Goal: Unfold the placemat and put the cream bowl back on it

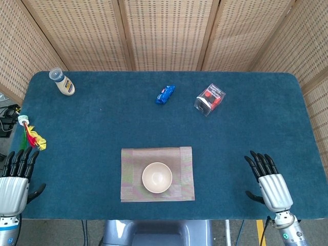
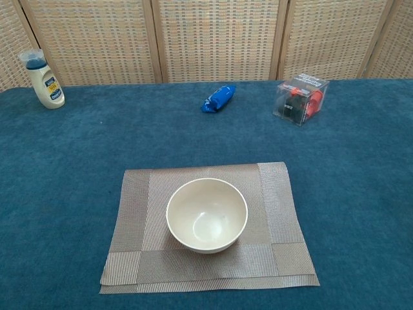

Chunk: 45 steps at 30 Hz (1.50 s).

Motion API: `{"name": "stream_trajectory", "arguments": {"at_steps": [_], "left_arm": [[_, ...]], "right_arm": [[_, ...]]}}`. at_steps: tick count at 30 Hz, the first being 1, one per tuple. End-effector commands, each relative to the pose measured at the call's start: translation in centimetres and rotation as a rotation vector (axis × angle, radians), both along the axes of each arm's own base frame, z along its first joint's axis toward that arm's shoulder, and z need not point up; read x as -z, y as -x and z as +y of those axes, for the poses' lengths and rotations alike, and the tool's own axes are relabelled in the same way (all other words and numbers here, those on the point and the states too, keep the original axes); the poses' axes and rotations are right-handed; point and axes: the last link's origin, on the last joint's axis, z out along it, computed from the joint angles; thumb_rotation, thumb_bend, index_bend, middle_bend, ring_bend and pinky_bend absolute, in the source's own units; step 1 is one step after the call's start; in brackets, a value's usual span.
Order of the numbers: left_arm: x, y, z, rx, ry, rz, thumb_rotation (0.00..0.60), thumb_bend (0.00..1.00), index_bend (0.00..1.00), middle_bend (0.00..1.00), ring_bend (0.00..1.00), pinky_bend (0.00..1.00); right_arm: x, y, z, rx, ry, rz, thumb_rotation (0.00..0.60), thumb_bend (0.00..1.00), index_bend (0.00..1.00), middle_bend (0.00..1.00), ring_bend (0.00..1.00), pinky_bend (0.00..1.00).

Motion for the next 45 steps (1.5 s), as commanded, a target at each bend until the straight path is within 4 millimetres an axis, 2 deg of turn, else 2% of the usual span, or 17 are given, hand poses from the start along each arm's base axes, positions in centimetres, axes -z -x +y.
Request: {"name": "stream_trajectory", "arguments": {"at_steps": [1,8,13,15,20,32,38,41,45], "left_arm": [[0.2,0.1,0.1,-0.004,0.014,0.005,0.600,0.00,0.00,0.00,0.00,0.00],[0.5,-0.3,0.2,0.021,0.026,-0.003,0.600,0.00,0.00,0.00,0.00,0.00],[1.3,-1.0,0.6,0.076,0.104,-0.020,0.600,0.00,0.00,0.00,0.00,0.00],[1.6,-1.7,1.1,0.117,0.137,-0.016,0.600,0.00,0.00,0.00,0.00,0.00],[2.9,-4.3,2.8,0.251,0.189,-0.002,0.600,0.07,0.09,0.00,0.00,0.00],[9.8,-10.3,4.9,0.379,0.387,0.072,0.600,0.08,0.31,0.00,0.00,0.00],[13.2,-12.6,5.8,0.404,0.446,0.073,0.600,0.08,0.38,0.00,0.00,0.00],[14.6,-13.6,6.2,0.421,0.464,0.076,0.600,0.13,0.39,0.00,0.00,0.00],[16.4,-14.9,6.8,0.432,0.487,0.094,0.600,0.14,0.40,0.00,0.00,0.00]], "right_arm": [[0.0,0.0,0.0,-0.002,0.000,-0.003,0.600,0.17,0.09,0.00,0.00,0.00],[-0.4,0.0,0.1,-0.004,0.008,-0.012,0.600,0.17,0.09,0.00,0.00,0.00],[-1.0,0.1,0.0,0.007,0.026,-0.030,0.600,0.17,0.09,0.00,0.00,0.00],[-1.1,0.2,0.0,0.009,0.028,-0.035,0.600,0.17,0.09,0.00,0.00,0.00],[-1.3,0.0,0.1,0.003,0.028,-0.043,0.600,0.17,0.09,0.00,0.00,0.00],[-1.3,0.1,0.2,0.006,0.015,-0.053,0.600,0.17,0.09,0.00,0.00,0.00],[-1.5,0.2,0.0,0.013,0.015,-0.064,0.600,0.17,0.09,0.00,0.00,0.00],[-1.6,0.2,0.0,0.015,0.017,-0.071,0.600,0.17,0.09,0.00,0.00,0.00],[-1.6,0.3,-0.1,0.015,0.013,-0.076,0.600,0.17,0.09,0.00,0.00,0.00]]}}
